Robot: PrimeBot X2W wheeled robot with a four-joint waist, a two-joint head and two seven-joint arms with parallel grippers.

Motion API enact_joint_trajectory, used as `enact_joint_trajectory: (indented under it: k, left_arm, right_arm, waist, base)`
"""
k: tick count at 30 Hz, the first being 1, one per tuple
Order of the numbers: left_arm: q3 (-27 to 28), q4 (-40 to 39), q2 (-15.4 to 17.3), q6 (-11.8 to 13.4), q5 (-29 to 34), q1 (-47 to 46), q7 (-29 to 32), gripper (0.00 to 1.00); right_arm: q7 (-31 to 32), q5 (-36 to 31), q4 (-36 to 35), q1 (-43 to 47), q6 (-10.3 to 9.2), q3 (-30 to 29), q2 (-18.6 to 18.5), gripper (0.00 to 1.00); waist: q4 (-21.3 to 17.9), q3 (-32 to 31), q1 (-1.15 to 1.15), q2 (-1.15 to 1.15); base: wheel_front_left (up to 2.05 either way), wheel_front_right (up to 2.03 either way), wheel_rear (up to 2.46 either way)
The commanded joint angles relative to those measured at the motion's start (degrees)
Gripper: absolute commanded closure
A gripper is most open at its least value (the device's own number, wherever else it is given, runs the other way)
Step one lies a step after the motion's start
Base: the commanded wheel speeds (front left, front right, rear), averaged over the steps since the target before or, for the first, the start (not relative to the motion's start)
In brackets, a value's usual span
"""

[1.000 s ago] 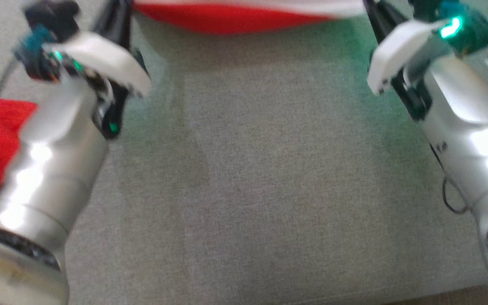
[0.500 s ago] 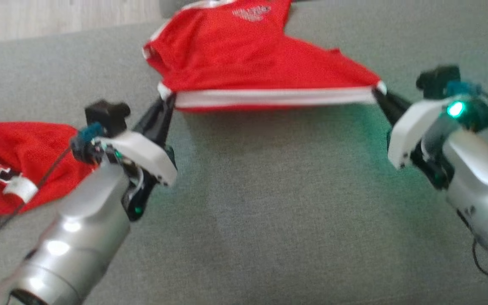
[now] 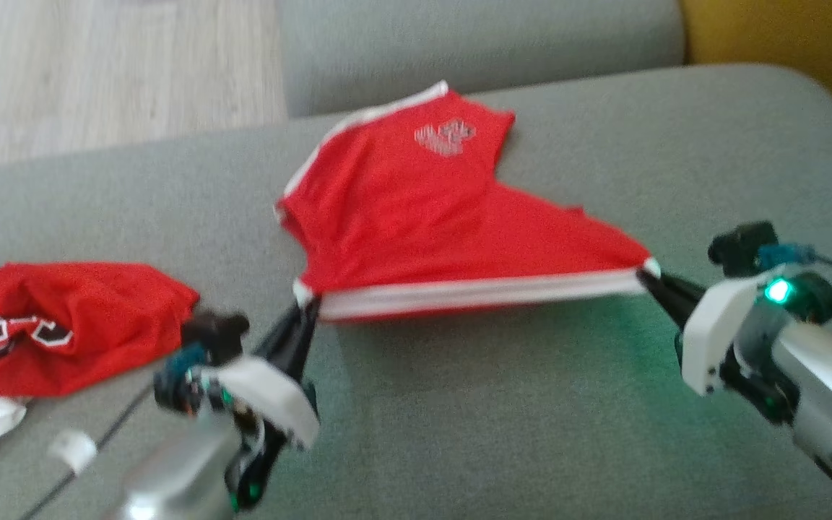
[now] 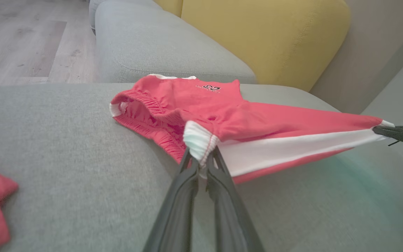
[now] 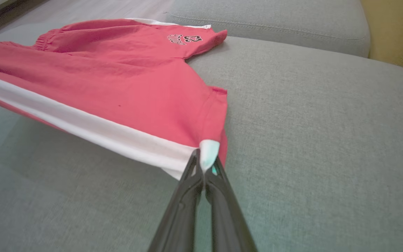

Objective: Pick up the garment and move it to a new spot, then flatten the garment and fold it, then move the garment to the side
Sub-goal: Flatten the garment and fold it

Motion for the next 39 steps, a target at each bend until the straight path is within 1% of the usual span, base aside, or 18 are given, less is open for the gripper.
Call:
enact_joint_trajectory:
  k: [1, 4, 5, 6, 11, 14, 17, 23, 26, 29, 34, 37, 39]
  left_arm:
    - [1.47, -3.04, 2.69, 1.10, -0.49, 0.78, -1.07, 1.00]
    - [1.77, -7.51, 4.07, 2.56, -0.65, 4.39, -1.26, 1.00]
    - [1.78, -10.99, 5.16, 3.96, -0.48, 6.74, -1.33, 1.00]
    - [1.78, -10.99, 5.16, 3.96, -0.48, 6.74, -1.33, 1.00]
    - [0.34, -19.88, 7.77, 7.33, 0.32, 11.81, -0.63, 1.00]
    - [0.10, -24.25, 9.00, 9.28, 0.33, 13.46, 0.23, 1.00]
    - [0.66, -27.09, 9.87, 10.87, 0.33, 13.42, 0.75, 1.00]
    - [2.29, -29.09, 10.10, 12.66, 0.27, 10.15, 2.08, 1.00]
    - [2.79, -28.99, 9.65, 13.05, 0.54, 7.39, 3.18, 1.00]
    - [3.18, -28.20, 8.61, 12.48, 0.73, 4.03, 4.03, 1.00]
    - [3.40, -24.35, 6.34, 11.44, 1.69, -2.33, 5.32, 1.00]
    - [2.33, -20.97, 5.12, 10.81, 4.15, -6.90, 5.86, 1.00]
    - [2.29, -18.56, 3.79, 10.15, 4.31, -9.25, 6.26, 1.00]
  right_arm:
    - [0.86, 0.82, -2.93, 1.60, 0.37, 0.56, -3.18, 1.00]
    - [1.90, 2.43, -6.45, 3.84, 0.37, 0.54, -5.67, 1.00]
    - [2.93, 3.11, -8.90, 5.46, 0.37, 0.54, -7.67, 1.00]
    - [2.93, 3.11, -8.90, 5.46, 0.37, 0.54, -7.67, 1.00]
    - [4.94, 6.20, -14.66, 11.17, 0.37, -1.47, -11.82, 1.00]
    - [4.93, 4.99, -16.77, 13.16, 0.37, -3.22, -13.64, 1.00]
    - [4.82, 3.63, -18.09, 13.33, 0.37, -6.08, -14.00, 1.00]
    - [5.38, -1.34, -18.69, 10.24, 0.37, -11.71, -12.74, 1.00]
    - [6.19, -4.42, -18.35, 7.27, 0.37, -14.03, -11.55, 1.00]
    - [6.83, -8.02, -17.30, 3.20, 0.37, -15.89, -9.92, 1.00]
    - [7.56, -12.53, -13.74, -4.38, 0.37, -17.88, -6.26, 1.00]
    - [8.32, -14.46, -11.36, -8.83, 0.37, -17.78, -4.72, 1.00]
    - [8.85, -16.12, -9.79, -11.75, 0.37, -16.62, -4.16, 1.00]
  waist:
    - [-0.90, -3.08, 0.01, -0.01]
    - [-1.16, -4.42, 0.01, -0.01]
    - [-1.20, -4.90, 0.01, -0.01]
    - [-1.20, -4.90, 0.01, -0.01]
    - [-0.64, -5.40, 0.01, -0.01]
    - [-0.22, -5.24, 0.01, -0.01]
    - [0.30, -4.80, 0.01, -0.01]
    - [2.16, -3.01, 0.01, -0.01]
    - [3.46, -0.51, 0.01, -0.01]
    - [4.84, 2.42, 0.01, -0.01]
    - [7.16, 7.04, 0.01, -0.01]
    - [8.55, 9.63, 0.01, -0.01]
    - [9.24, 11.32, 0.01, -0.01]
  base:
    - [0.00, 0.00, 0.00]
    - [0.00, 0.00, 0.00]
    - [0.00, 0.00, 0.00]
    - [0.00, 0.00, 0.00]
    - [0.00, 0.00, 0.00]
    - [0.00, 0.00, 0.00]
    - [0.00, 0.00, 0.00]
    - [0.00, 0.00, 0.00]
    - [0.00, 0.00, 0.00]
    - [0.00, 0.00, 0.00]
    - [0.00, 0.00, 0.00]
    - [0.00, 0.00, 0.00]
    - [0.00, 0.00, 0.00]
